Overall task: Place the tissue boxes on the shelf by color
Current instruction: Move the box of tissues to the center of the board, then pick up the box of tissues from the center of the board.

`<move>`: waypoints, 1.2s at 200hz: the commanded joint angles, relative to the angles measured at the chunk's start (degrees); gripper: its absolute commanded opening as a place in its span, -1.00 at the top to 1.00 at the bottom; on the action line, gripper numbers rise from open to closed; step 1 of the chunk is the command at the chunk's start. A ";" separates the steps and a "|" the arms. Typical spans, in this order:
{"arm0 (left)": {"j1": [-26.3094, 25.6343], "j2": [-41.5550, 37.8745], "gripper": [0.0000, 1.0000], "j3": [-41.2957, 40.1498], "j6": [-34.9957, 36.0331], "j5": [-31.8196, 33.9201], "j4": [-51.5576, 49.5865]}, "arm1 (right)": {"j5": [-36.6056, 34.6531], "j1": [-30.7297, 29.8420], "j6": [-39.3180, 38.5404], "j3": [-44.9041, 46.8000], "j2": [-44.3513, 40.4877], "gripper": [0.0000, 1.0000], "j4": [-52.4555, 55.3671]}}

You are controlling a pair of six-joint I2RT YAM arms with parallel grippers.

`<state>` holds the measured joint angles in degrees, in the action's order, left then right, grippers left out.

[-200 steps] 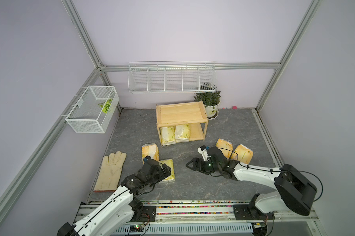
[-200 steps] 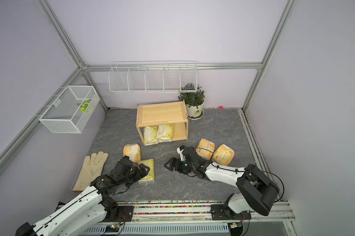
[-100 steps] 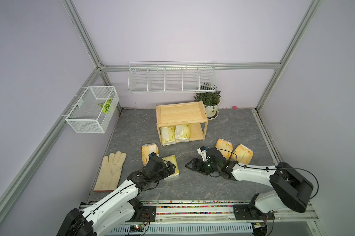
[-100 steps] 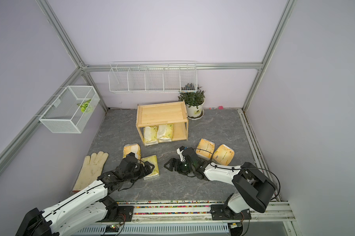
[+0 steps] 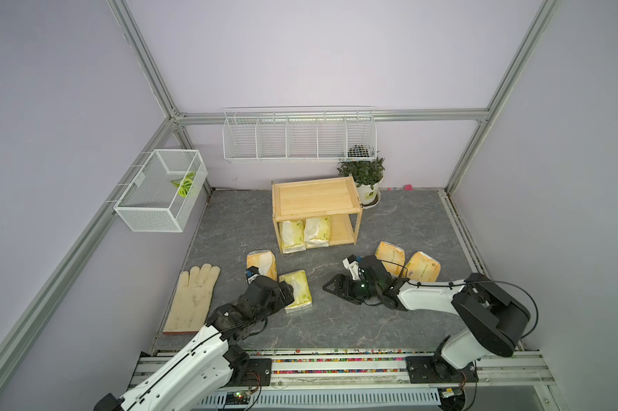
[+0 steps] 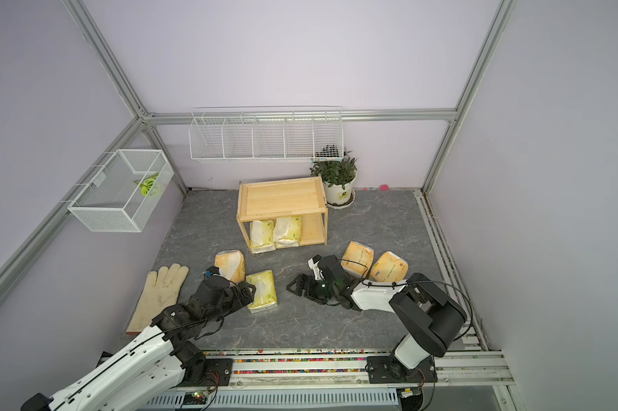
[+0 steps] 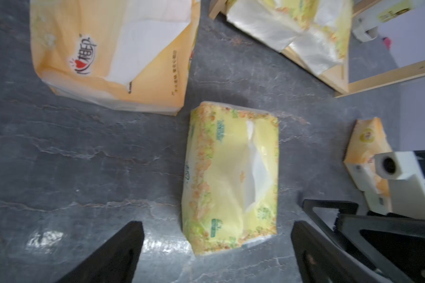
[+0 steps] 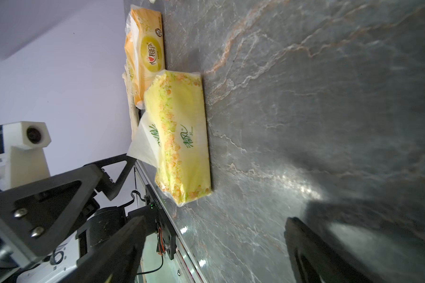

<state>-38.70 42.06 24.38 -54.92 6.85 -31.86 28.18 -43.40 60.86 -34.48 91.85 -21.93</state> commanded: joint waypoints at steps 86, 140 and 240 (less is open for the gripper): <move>4.77 15.16 -1.00 -2.99 0.64 -7.30 24.19 | 2.74 -2.87 2.14 -7.69 9.41 -0.81 -2.61; 4.63 24.21 -1.00 0.62 1.25 -12.31 28.61 | 2.62 -4.47 3.11 -9.70 12.91 -0.78 -2.22; 4.59 25.78 -1.00 -0.01 0.28 -13.62 30.63 | 4.67 -7.67 16.23 -6.40 21.74 -0.63 -28.95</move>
<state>-33.54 67.72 23.90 -54.81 -4.45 -1.34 33.32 -50.35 70.04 -44.34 110.28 -39.77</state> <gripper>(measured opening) 0.997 0.833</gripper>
